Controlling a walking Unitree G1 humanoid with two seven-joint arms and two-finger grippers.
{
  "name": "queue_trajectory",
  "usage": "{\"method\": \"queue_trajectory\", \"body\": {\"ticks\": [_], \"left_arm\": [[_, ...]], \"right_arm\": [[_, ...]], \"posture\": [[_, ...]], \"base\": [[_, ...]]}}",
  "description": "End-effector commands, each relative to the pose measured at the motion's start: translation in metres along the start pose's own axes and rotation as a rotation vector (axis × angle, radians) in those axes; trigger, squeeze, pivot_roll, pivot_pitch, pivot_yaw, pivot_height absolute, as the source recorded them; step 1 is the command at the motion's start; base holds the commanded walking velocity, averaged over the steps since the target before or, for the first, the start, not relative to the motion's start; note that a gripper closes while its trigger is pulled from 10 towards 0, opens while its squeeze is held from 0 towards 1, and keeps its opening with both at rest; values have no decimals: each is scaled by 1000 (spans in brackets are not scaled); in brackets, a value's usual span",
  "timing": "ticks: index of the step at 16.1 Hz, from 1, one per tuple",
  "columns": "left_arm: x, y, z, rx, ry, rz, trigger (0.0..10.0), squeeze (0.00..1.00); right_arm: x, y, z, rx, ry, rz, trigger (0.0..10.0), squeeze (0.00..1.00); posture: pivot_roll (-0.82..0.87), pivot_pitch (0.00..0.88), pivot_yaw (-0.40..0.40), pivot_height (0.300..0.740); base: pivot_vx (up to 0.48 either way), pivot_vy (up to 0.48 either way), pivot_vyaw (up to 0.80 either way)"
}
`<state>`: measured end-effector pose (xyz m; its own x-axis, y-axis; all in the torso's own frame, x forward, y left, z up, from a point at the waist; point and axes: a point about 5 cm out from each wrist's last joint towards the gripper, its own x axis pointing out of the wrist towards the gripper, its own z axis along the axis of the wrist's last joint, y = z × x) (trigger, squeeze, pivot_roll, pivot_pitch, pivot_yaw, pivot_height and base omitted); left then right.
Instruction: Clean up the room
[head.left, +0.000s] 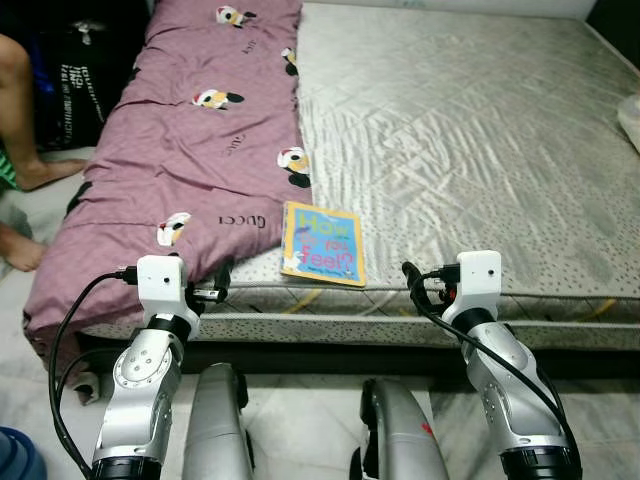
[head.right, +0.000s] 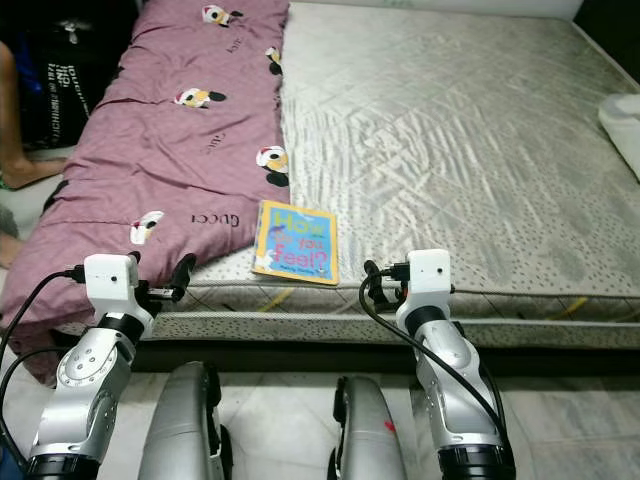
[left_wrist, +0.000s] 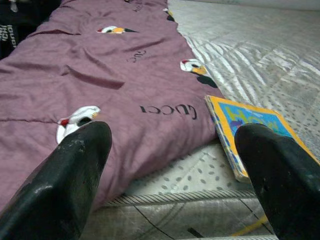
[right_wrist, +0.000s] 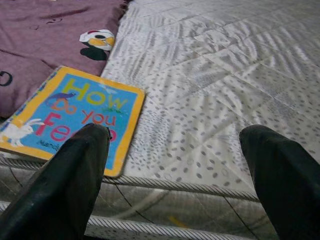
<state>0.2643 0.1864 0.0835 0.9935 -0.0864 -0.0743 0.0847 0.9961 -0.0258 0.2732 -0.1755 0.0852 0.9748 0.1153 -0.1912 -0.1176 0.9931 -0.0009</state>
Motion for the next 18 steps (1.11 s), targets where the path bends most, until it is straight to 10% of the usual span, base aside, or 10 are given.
{"method": "queue_trajectory", "body": {"ticks": [1,18], "left_arm": [[0,0,2,5,-7,-9,10000,0],[-2,12,-8,-8,69,69,10000,0]], "right_arm": [[0,-2,1,-3,-1,-2,10000,0],[-1,-6,0,-6,10,-3,10000,0]], "posture": [[-59,127,-46,600],[-50,131,-62,600]], "base": [[307,0,0],[245,0,0]]}}
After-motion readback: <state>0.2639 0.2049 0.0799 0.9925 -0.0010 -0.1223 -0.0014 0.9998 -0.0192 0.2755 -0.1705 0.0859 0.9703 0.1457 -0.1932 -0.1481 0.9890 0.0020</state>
